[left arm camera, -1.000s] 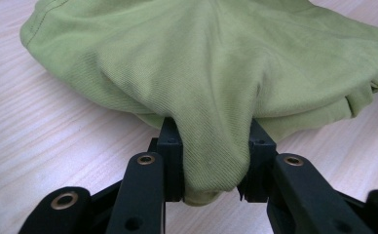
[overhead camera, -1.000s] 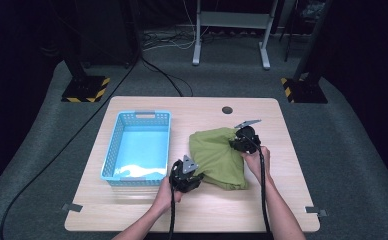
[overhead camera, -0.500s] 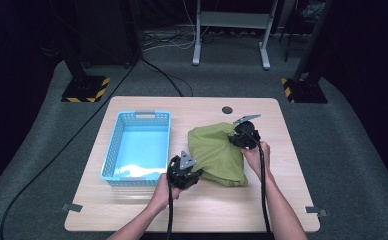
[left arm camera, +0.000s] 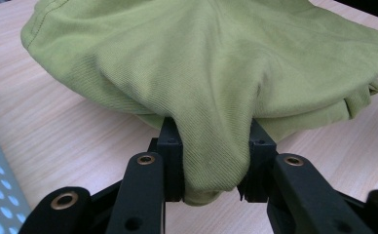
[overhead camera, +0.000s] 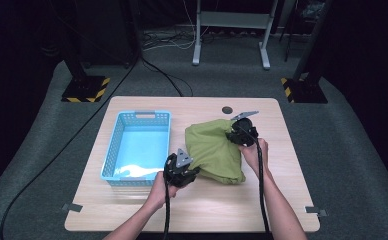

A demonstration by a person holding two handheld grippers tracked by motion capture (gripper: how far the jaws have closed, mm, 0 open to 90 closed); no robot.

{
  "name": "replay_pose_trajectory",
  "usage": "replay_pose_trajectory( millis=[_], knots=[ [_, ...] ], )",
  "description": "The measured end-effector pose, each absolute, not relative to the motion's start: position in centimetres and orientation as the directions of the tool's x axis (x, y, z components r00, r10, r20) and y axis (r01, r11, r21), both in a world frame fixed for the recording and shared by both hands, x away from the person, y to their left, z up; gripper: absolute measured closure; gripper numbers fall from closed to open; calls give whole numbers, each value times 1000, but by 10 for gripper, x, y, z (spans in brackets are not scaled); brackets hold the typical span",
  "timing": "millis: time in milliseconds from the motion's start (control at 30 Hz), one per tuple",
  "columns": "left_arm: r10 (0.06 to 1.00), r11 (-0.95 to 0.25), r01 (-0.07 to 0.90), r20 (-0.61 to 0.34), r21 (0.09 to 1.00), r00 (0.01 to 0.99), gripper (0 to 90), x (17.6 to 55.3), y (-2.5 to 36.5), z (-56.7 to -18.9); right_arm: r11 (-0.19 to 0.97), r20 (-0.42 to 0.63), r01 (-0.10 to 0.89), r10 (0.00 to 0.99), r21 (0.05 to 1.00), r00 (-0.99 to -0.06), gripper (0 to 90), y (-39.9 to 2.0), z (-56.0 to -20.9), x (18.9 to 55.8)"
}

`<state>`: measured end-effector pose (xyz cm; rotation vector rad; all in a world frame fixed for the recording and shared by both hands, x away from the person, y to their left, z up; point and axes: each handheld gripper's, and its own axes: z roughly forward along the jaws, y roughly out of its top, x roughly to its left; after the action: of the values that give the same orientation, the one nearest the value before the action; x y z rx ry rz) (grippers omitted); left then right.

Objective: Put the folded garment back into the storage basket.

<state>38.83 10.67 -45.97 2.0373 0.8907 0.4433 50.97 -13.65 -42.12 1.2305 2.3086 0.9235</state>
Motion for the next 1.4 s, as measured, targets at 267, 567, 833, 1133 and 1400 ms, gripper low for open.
replay_pose_trajectory(
  millis=[267,567,833,1133,1400],
  knots=[
    [737,-375,433,-19,820,675,685,391,112,-454,412,-19,585,828,698,-560,799,-131,-416,512],
    [742,-368,430,-18,824,670,685,391,118,-448,421,-28,575,823,702,-568,800,-123,-410,514],
    [750,-357,430,-21,829,662,684,391,126,-444,428,-39,560,817,710,-575,800,-115,-403,514],
    [754,-354,426,-15,832,656,684,393,132,-440,437,-51,547,812,714,-581,800,-107,-397,516],
    [761,-351,420,-6,837,649,685,393,139,-435,437,-62,530,810,727,-583,800,-101,-390,516]
  ],
)
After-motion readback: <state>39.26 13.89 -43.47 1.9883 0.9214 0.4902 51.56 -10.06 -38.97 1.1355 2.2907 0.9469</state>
